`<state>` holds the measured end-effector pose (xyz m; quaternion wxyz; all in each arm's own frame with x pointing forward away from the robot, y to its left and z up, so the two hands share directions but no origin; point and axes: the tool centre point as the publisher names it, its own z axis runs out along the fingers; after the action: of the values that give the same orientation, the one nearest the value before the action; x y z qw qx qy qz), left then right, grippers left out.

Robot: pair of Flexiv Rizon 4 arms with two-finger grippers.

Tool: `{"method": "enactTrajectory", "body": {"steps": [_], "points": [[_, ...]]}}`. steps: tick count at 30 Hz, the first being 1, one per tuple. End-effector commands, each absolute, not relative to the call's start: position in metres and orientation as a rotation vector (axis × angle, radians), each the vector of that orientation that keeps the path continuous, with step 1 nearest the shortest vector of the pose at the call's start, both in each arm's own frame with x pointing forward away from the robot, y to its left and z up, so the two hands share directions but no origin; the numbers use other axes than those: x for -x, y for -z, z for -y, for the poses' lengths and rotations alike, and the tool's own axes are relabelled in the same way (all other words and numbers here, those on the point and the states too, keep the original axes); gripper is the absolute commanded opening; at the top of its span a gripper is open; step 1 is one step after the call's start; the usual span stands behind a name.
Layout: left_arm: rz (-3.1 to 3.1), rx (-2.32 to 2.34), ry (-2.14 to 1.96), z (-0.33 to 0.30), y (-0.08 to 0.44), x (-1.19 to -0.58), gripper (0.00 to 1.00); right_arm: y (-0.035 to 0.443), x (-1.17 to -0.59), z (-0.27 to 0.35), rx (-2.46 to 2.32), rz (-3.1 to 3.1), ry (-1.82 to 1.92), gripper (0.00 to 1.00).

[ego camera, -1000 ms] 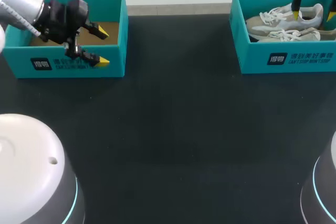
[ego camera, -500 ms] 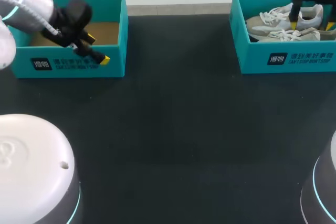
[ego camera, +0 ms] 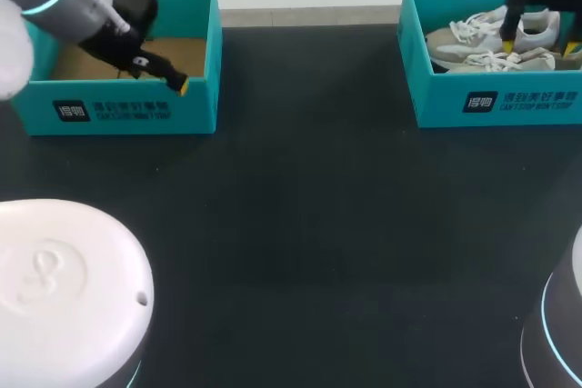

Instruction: Take the shoe out of the shoebox, open the shoe tongue, remove and reinsert the insole, then place the shoe into the shoebox

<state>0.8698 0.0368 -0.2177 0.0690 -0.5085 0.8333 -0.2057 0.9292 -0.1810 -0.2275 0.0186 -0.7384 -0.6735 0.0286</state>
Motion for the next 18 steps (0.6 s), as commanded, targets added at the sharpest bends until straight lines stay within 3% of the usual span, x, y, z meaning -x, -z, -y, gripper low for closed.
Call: {"method": "enactTrajectory", "body": {"steps": [1,18], "points": [[-2.327,2.054,0.447,-0.045,0.224,-0.881,1.0,0.237,-0.913,0.178,2.303,2.076,-0.05,1.0],[-2.026,2.472,0.285,-0.066,0.252,-0.904,1.0,0.248,-0.864,0.169,2.429,2.278,-0.084,1.0]]}}
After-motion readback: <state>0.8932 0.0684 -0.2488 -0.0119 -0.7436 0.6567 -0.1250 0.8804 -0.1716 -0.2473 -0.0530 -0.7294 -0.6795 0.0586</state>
